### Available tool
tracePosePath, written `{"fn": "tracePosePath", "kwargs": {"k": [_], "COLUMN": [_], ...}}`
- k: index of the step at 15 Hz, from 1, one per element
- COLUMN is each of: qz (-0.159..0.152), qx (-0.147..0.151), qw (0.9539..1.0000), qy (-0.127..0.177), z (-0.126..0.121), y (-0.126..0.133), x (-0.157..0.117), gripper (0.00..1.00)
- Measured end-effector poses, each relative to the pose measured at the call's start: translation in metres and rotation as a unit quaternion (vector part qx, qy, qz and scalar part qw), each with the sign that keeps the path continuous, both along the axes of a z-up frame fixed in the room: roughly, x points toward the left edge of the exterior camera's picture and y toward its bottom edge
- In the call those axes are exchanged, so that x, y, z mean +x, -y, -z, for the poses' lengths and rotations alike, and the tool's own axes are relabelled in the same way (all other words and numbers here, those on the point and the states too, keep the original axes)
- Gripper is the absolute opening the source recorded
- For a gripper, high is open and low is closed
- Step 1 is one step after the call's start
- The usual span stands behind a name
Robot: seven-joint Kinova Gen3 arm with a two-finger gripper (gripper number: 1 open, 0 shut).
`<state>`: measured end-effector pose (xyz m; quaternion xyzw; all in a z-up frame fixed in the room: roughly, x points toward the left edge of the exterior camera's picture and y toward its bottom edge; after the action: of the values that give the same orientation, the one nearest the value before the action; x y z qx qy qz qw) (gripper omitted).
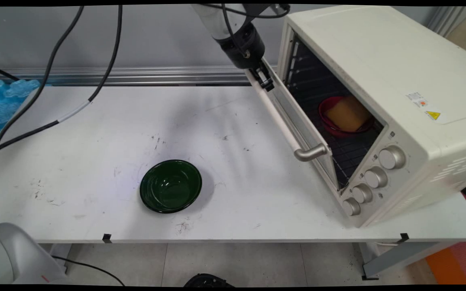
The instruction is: Open the oven
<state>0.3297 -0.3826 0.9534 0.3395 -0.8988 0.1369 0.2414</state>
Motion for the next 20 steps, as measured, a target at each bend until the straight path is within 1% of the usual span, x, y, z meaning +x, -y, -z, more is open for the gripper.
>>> {"fn": "tracePosePath", "kwargs": {"k": [5, 12, 20], "qz": [0.006, 0.023, 0.038], "qx": [0.008, 0.025, 0.037], "qw": [0.9999, 0.9993, 0.9979], "qy": [-0.001, -0.012, -0.037], "z": [0.016, 0.039, 0.072], "y": [0.000, -0.006, -0.020], "x": [0.013, 0.033, 0.067], "gripper": [0.00, 0.00, 0.00]}}
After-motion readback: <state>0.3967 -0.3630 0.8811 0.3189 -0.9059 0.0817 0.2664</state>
